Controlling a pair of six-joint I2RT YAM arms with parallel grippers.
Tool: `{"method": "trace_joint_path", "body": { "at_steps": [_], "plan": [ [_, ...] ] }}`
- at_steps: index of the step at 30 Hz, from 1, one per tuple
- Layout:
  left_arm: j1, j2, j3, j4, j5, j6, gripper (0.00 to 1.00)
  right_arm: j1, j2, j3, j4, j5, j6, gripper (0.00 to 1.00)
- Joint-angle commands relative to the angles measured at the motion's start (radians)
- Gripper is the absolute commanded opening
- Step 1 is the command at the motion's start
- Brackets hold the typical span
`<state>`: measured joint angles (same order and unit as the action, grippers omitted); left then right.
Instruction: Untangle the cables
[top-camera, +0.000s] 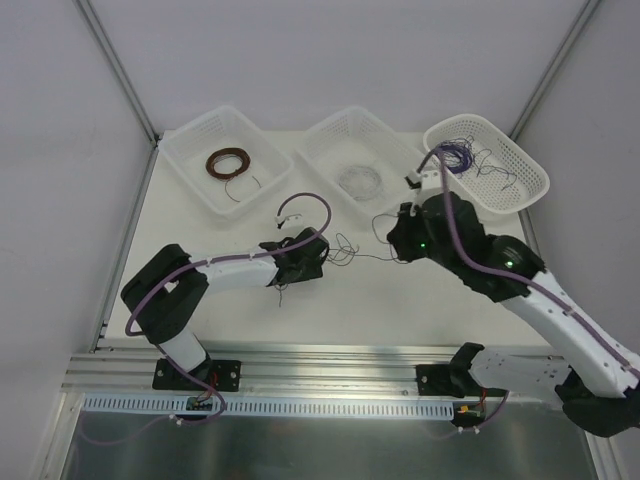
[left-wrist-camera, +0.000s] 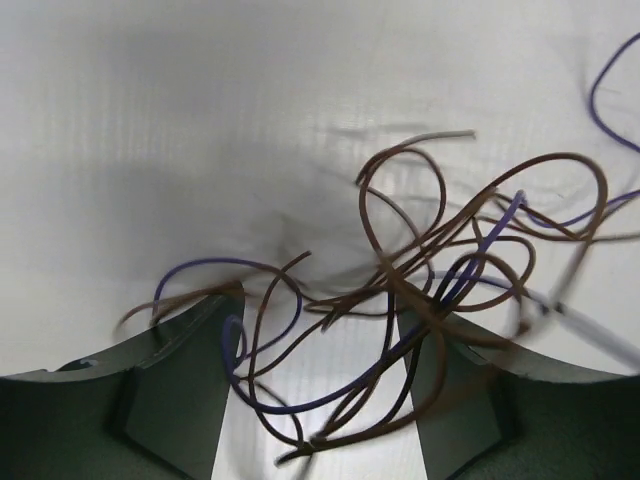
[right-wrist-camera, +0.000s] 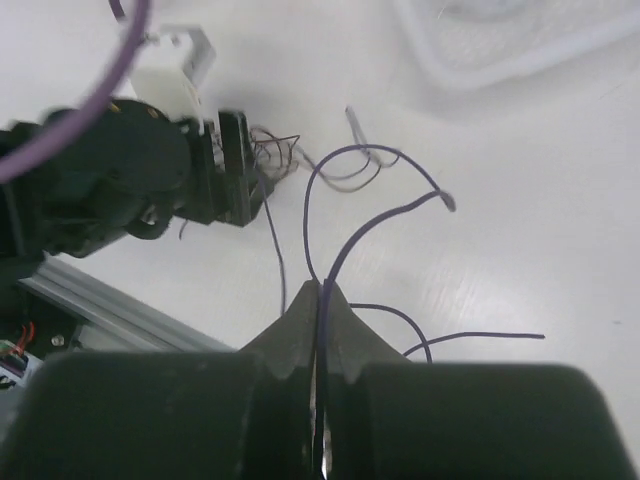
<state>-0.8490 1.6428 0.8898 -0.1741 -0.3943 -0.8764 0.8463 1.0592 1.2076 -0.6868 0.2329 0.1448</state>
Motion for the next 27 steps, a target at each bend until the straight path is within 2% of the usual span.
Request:
{"method": "trace_joint_path", "body": {
  "at_steps": [1,8,11,16,21,23,24,27],
  "plan": [
    [0.027,-0.011,0.023,-0.108,-0.097,-0.029,0.63,-0.012,-0.119,0.165,-0.253,0.144,-0.071,0.01],
    [0.129,-0.106,-0.058,-0.14,-0.084,-0.03,0.62,-0.052,-0.226,0.352,-0.512,0.363,-0.111,0.01],
    [0.16,-0.156,-0.089,-0.142,-0.077,-0.023,0.63,-0.055,-0.26,0.394,-0.551,0.414,-0.122,0.01],
    [0.16,-0.245,-0.088,-0.142,-0.014,0.03,0.73,-0.055,-0.292,0.337,-0.517,0.437,-0.12,0.01],
    [0.16,-0.377,-0.083,-0.145,0.073,0.106,0.89,-0.075,-0.285,0.21,-0.416,0.431,-0.12,0.01],
    [0.162,-0.445,-0.074,-0.148,0.095,0.16,0.94,-0.119,-0.266,0.19,-0.367,0.413,-0.134,0.01],
    [0.166,-0.466,-0.062,-0.163,0.104,0.175,0.99,-0.139,-0.26,0.172,-0.347,0.401,-0.14,0.01],
    [0.198,-0.529,-0.037,-0.191,0.17,0.25,0.99,-0.246,-0.216,0.161,-0.267,0.327,-0.188,0.01]
  ]
}}
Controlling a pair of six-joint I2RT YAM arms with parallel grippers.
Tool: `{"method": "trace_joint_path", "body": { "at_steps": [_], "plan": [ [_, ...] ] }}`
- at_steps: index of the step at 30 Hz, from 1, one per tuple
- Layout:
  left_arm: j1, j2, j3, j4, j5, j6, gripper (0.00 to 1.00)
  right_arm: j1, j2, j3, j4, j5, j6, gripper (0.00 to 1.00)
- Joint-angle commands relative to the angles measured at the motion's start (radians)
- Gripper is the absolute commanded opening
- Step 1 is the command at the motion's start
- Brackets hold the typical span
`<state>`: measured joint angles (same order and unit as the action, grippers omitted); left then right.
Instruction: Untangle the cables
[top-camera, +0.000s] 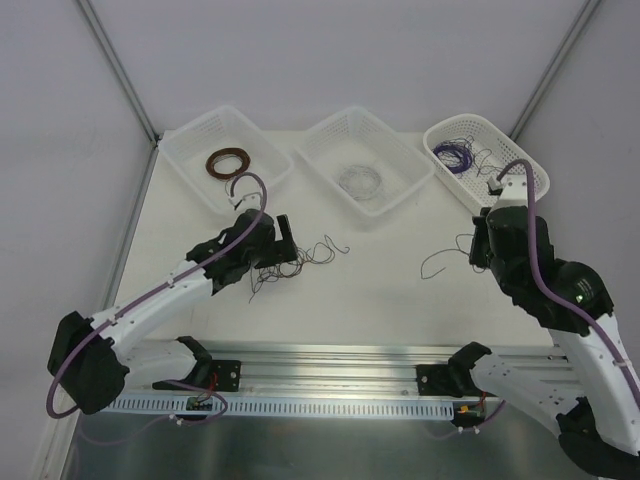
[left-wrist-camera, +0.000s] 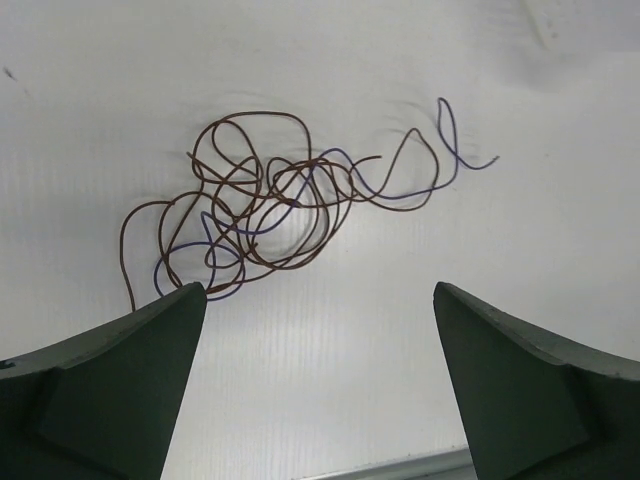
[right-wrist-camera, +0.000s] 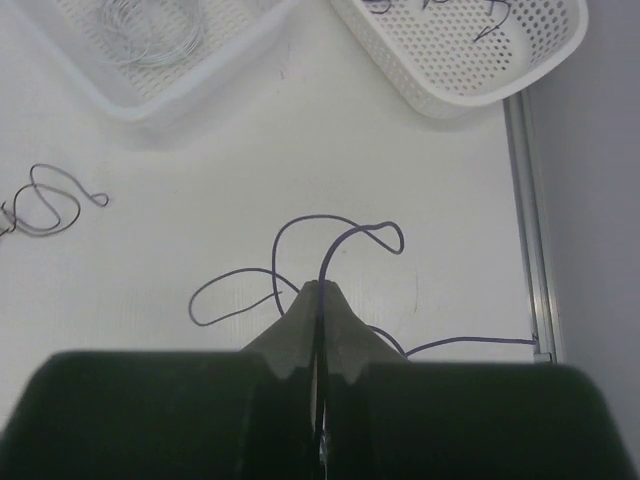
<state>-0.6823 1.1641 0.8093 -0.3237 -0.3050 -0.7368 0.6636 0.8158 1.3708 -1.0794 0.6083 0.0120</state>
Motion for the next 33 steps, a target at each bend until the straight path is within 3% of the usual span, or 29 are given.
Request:
{"method": "trace_joint_path", "body": {
  "at_steps": [1,8,13,21,31,32,33],
  "plan": [
    [0.042,-0.072,0.048,-0.052,0.125,0.131,0.99,-0.128,0.045,0.001,0.165,-0.071,-0.063,0.01],
    [0.167,-0.167,0.067,-0.126,0.239,0.342,0.99,-0.478,0.27,0.128,0.337,-0.278,-0.073,0.01],
    [0.201,-0.259,0.036,-0.127,0.162,0.471,0.99,-0.692,0.451,0.27,0.461,-0.375,0.011,0.01],
    [0.208,-0.337,-0.048,-0.101,0.04,0.497,0.99,-0.834,0.749,0.531,0.599,-0.38,0.013,0.01],
    [0.216,-0.323,-0.059,-0.101,-0.026,0.494,0.99,-0.863,1.143,0.666,0.77,-0.396,-0.044,0.01],
    [0.217,-0.319,-0.059,-0.101,-0.026,0.494,0.99,-0.863,1.172,0.68,0.765,-0.404,-0.04,0.03],
    [0.217,-0.308,-0.061,-0.101,-0.025,0.496,0.99,-0.863,1.23,0.691,0.759,-0.415,-0.034,0.14]
  ]
}}
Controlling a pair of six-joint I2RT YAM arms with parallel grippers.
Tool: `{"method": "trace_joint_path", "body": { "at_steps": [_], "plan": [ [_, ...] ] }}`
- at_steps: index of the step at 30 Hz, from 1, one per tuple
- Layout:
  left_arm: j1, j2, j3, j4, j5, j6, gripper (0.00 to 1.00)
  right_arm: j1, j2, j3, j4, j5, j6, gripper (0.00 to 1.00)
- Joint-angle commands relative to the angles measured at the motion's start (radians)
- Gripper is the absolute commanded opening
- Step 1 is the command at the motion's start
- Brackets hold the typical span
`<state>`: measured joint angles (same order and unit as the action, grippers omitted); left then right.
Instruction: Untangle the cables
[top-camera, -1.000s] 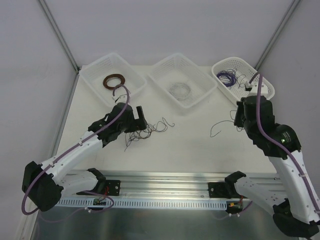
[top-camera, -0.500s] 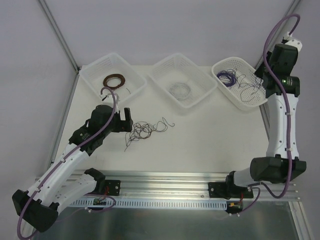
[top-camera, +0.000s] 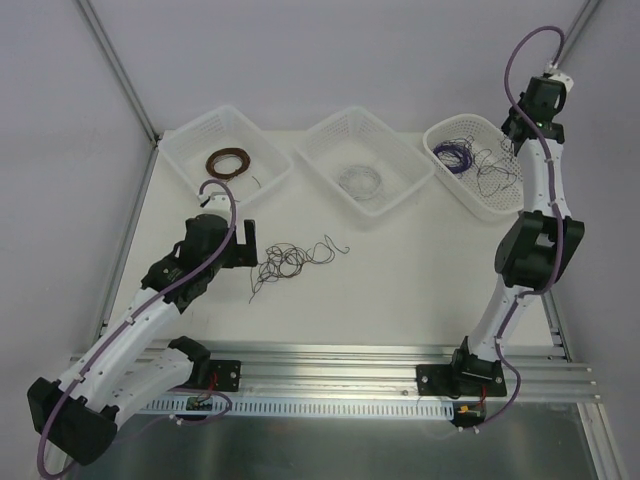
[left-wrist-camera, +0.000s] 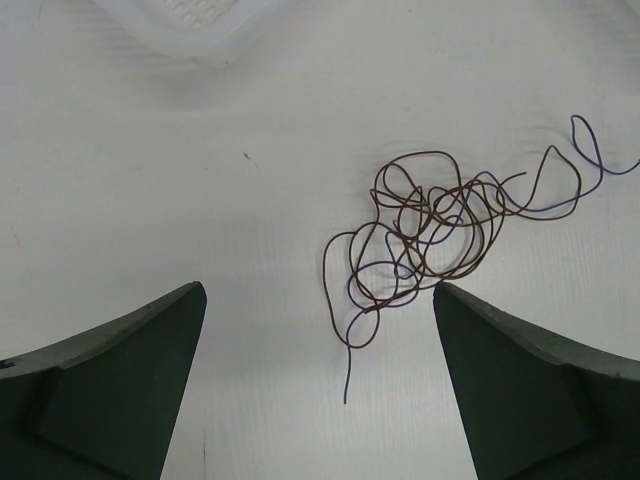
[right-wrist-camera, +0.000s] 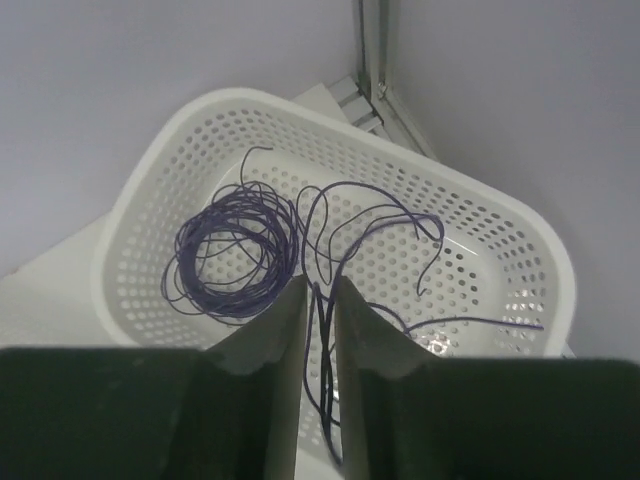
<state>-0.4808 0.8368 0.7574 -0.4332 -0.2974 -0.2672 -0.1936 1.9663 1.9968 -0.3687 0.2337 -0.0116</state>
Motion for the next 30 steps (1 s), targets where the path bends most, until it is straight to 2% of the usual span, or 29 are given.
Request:
{"method": "trace_joint_path", "body": {
  "at_steps": [1,3,4,6,7,9,14,17,26,29,30],
  "plan": [
    [0.019,0.025,-0.007,0.01,-0.031,0.026,0.99,-0.006,0.098,0.088,0.027,-0.059,-0.008,0.23],
    [0.021,0.039,-0.004,0.008,-0.013,0.026,0.99,-0.006,0.118,0.086,0.002,-0.068,0.007,0.44],
    [0.022,0.042,-0.004,0.01,-0.005,0.025,0.99,-0.006,0.108,0.073,0.001,-0.088,0.007,0.58],
    [0.024,0.05,0.0,0.008,0.02,0.022,0.99,0.002,0.069,-0.001,0.016,-0.108,0.036,0.69],
    [0.025,0.051,0.0,0.01,0.026,0.02,0.99,0.008,0.018,-0.027,0.03,-0.111,0.035,0.8],
    [0.025,0.056,0.002,0.008,0.046,0.017,0.99,0.029,-0.03,-0.096,0.033,-0.125,0.029,0.87],
    [0.028,0.07,0.005,0.008,0.092,0.013,0.99,0.115,-0.211,-0.219,-0.022,-0.143,0.022,0.89],
    [0.03,0.088,0.007,0.008,0.116,0.008,0.99,0.192,-0.326,-0.351,-0.038,-0.145,0.038,0.89],
    [0.031,0.146,0.016,0.008,0.19,-0.012,0.99,0.552,-0.543,-0.685,-0.047,-0.131,0.128,0.84],
    [0.033,0.174,0.019,0.008,0.195,-0.023,0.99,0.675,-0.566,-0.766,-0.023,-0.088,0.174,0.78],
    [0.034,0.182,0.022,0.008,0.198,-0.026,0.99,0.722,-0.563,-0.783,0.005,-0.079,0.205,0.74]
  ]
}}
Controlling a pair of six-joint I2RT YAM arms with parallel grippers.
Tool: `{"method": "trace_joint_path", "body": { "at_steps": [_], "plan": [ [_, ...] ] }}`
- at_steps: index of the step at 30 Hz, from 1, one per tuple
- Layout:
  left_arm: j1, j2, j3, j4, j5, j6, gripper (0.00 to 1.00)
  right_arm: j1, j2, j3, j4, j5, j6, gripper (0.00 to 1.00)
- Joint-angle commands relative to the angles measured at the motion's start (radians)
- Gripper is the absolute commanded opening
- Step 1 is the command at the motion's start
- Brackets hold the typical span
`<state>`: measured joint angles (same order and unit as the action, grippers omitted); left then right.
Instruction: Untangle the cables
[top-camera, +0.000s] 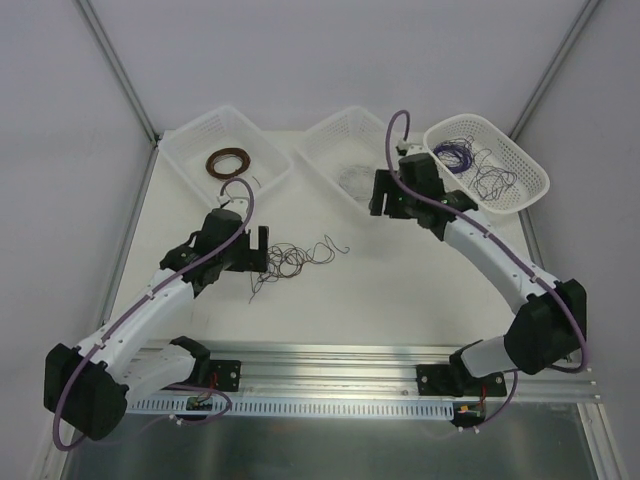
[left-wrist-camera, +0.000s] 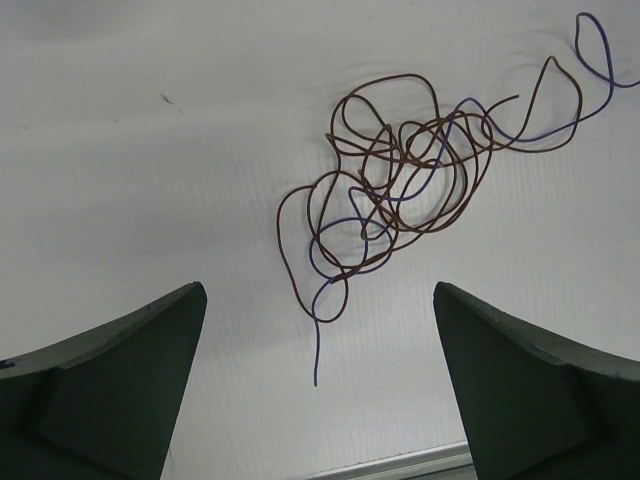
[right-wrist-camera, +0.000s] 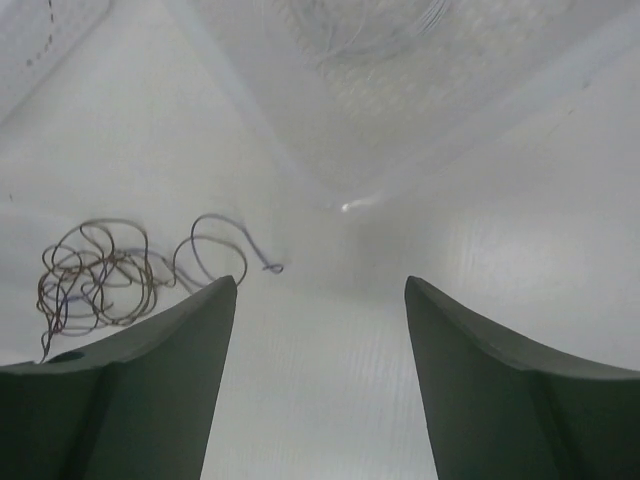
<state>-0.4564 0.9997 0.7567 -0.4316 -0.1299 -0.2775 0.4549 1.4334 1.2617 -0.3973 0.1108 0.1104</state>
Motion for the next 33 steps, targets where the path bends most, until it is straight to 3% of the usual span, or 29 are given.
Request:
{"method": "trace_joint_path", "body": {
  "at_steps": [1,2,6,19,21,25,26,29,33],
  "plan": [
    [0.01,0.028,0.024,0.007,0.035,-0.019,0.99,0.096,-0.01,-0.06,0.046,0.049,0.098,0.71],
    [0.012,0.04,0.026,0.005,0.038,-0.019,0.99,0.137,0.004,-0.074,0.054,0.053,0.113,0.64],
    [0.015,0.06,0.026,0.005,0.041,-0.02,0.99,0.226,0.116,-0.056,0.107,0.079,0.13,0.55],
    [0.062,0.08,0.035,0.005,0.061,-0.019,0.99,0.33,0.435,0.034,0.232,0.046,0.132,0.47],
    [0.074,0.08,0.036,0.007,0.072,-0.02,0.99,0.34,0.452,0.033,0.236,0.043,0.13,0.42],
    [0.088,0.08,0.035,0.007,0.082,-0.022,0.99,0.352,0.428,0.018,0.224,0.075,0.123,0.22],
    [0.093,0.08,0.036,0.007,0.084,-0.023,0.99,0.357,0.409,0.01,0.224,0.081,0.117,0.13],
    [0.097,0.08,0.035,0.007,0.098,-0.026,0.99,0.363,0.342,-0.005,0.196,0.107,0.086,0.01],
    [0.102,0.085,0.038,0.005,0.111,-0.026,0.99,0.363,0.257,-0.016,0.16,0.127,0.066,0.01]
  ]
}}
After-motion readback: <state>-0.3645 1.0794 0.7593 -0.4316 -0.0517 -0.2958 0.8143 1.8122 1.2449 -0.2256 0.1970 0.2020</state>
